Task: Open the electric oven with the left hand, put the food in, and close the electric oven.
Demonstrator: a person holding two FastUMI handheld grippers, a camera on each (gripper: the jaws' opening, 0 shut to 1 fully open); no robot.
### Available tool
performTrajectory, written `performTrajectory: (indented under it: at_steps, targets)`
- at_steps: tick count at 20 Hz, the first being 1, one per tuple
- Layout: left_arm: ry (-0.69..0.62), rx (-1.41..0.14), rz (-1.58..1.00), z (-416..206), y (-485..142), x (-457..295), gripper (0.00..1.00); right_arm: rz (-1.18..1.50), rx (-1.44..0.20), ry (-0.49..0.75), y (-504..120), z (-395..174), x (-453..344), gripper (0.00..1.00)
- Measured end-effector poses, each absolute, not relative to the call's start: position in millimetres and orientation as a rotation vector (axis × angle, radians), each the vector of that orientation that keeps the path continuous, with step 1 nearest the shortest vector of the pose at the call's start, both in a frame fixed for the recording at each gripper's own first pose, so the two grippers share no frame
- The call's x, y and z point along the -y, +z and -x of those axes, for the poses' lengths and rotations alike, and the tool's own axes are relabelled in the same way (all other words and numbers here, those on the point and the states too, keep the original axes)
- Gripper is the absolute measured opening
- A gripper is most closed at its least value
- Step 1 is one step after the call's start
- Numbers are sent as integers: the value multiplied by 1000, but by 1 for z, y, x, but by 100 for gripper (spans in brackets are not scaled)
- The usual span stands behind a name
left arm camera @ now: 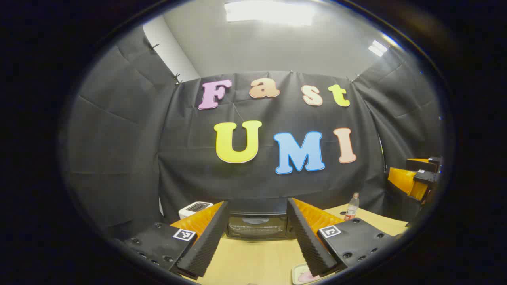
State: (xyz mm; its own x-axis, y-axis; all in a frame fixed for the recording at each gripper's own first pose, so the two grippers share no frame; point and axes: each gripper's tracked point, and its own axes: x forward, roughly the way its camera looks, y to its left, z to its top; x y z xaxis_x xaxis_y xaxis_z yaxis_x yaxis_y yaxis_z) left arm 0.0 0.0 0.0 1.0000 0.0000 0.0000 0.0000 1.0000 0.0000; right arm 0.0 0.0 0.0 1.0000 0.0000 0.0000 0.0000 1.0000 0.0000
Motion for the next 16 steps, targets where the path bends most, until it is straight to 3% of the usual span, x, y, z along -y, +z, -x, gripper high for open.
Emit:
performTrajectory:
  at_steps: [11, 16]
  targets:
    - [-2, 10, -9, 8, 5, 3, 91, -1, 7, -2, 2, 7, 3, 97]
    - [3, 16, -11, 11, 9, 5, 95, -8, 9, -4, 1, 8, 7, 97]
